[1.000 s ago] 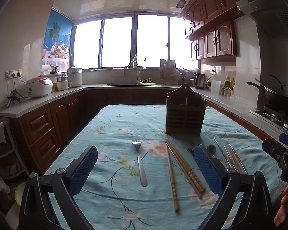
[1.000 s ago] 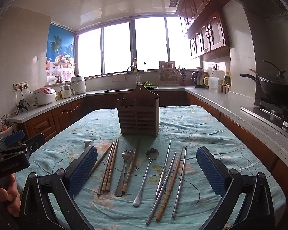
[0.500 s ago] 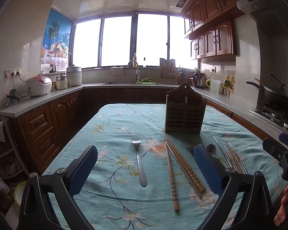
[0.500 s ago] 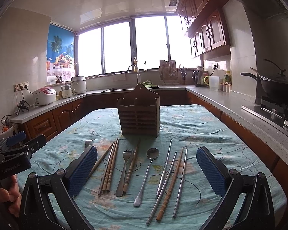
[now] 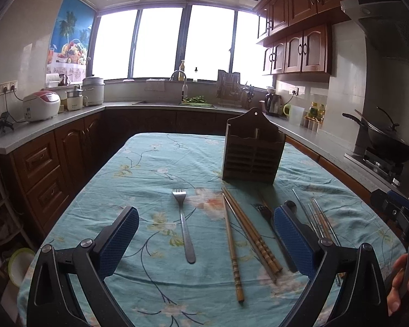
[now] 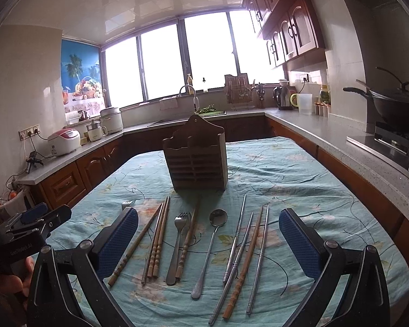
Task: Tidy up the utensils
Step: 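Grasp a wooden chopstick with the left gripper while the right gripper grasps a metal spoon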
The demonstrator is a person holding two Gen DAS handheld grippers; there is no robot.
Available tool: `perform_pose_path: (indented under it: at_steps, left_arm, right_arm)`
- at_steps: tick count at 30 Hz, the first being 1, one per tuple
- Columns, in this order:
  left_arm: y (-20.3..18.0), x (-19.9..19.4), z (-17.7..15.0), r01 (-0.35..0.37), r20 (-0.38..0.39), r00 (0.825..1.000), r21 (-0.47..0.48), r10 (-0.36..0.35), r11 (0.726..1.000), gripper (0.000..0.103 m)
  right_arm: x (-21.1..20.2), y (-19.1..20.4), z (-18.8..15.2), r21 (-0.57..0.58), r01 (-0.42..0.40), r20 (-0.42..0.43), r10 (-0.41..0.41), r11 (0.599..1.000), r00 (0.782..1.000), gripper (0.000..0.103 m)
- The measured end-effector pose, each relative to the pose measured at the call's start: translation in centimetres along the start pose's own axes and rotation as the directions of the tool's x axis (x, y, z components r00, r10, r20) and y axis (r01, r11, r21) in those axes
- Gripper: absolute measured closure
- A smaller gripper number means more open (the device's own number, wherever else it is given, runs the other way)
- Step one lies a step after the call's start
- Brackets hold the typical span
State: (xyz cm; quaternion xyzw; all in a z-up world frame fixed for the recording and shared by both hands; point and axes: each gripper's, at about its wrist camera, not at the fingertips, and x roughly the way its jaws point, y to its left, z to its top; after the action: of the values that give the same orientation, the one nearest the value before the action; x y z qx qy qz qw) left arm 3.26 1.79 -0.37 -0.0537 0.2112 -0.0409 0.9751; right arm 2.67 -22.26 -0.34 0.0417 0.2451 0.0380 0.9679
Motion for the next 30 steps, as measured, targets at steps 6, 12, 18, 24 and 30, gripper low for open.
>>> perform_pose_path:
  at_steps: [6,12,18,24,30]
  left_arm:
    - [0.6,2.8,2.1,0.006,-0.095,0.995,-0.017,-0.007,1.0,0.009]
    - [0.9,5.9,4.1,0.028,-0.192,0.981,-0.028,-0.033,0.999,0.023]
    - [0.7,9.6,5.5,0.049,-0.322,0.946,-0.001,-0.046,0.999,0.035]
    - [0.3,13.1,6.6,0.064,-0.424,0.904,0.013,-0.053,0.998,0.044]
    - [-0.5,15.7,7.4,0.084,-0.484,0.874,0.049,-0.051,0.995,0.053]
  right_arm:
    - [2.4,-0.9,0.6,0.025,0.009,-0.085,-0.007,1.0,0.996,0.0]
    - [5.7,-1.5,0.7,0.031,-0.002,-0.191,0.008,1.0,0.982,0.003]
    - [9.3,-2.6,0.8,0.077,-0.02,-0.286,0.041,0.997,0.957,0.01]
    - [12.6,-2.8,0.8,0.093,-0.031,-0.363,0.062,0.995,0.93,0.022]
    - [15.9,-2.5,0.7,0.076,-0.038,-0.422,0.067,0.996,0.904,0.031]
